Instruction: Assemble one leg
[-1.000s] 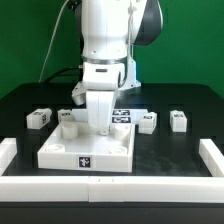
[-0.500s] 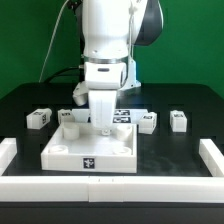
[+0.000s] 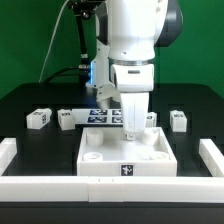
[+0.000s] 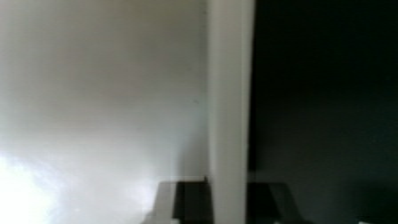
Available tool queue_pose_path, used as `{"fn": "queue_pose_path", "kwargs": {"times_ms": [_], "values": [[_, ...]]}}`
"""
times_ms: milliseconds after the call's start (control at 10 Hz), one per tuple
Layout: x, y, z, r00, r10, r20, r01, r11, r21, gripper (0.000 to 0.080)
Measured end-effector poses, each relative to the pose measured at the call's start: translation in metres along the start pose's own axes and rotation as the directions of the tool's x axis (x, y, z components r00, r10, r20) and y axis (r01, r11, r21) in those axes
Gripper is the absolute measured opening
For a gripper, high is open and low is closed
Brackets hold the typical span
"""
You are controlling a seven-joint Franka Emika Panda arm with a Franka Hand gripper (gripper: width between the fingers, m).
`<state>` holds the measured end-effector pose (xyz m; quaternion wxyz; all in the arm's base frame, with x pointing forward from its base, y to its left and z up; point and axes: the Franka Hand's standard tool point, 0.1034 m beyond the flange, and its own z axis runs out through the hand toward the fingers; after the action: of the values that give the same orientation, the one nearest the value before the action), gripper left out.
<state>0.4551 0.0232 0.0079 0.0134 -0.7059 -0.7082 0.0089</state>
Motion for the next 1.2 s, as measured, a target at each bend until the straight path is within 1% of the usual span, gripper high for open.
{"fn": "queue_pose_path", "kwargs": {"times_ms": [100, 400, 500, 600, 800, 1000, 1200], "values": [[-0.002, 0.0, 0.0, 1.0, 0.004, 0.001, -0.004, 1.0, 0.001, 0.0061], [-0.001, 0.0, 0.0, 1.0, 0.004, 0.0, -0.004, 1.0, 0.0, 0.0061], [0.008, 0.002, 0.0, 1.0, 0.013, -0.003, -0.013, 1.0, -0.002, 0.0061], [0.026, 0.01, 0.0, 1.0, 0.007, -0.009, -0.007, 1.0, -0.006, 0.0061], [0.048, 0.022, 0.0, 1.0, 0.0, -0.014, -0.001, 1.0, -0.018, 0.0061], [0.058, 0.033, 0.0, 1.0, -0.014, -0.019, 0.013, 1.0, -0.028, 0.0061], [0.058, 0.041, -0.001, 1.0, -0.011, -0.02, 0.011, 0.999, -0.033, 0.0061]]}}
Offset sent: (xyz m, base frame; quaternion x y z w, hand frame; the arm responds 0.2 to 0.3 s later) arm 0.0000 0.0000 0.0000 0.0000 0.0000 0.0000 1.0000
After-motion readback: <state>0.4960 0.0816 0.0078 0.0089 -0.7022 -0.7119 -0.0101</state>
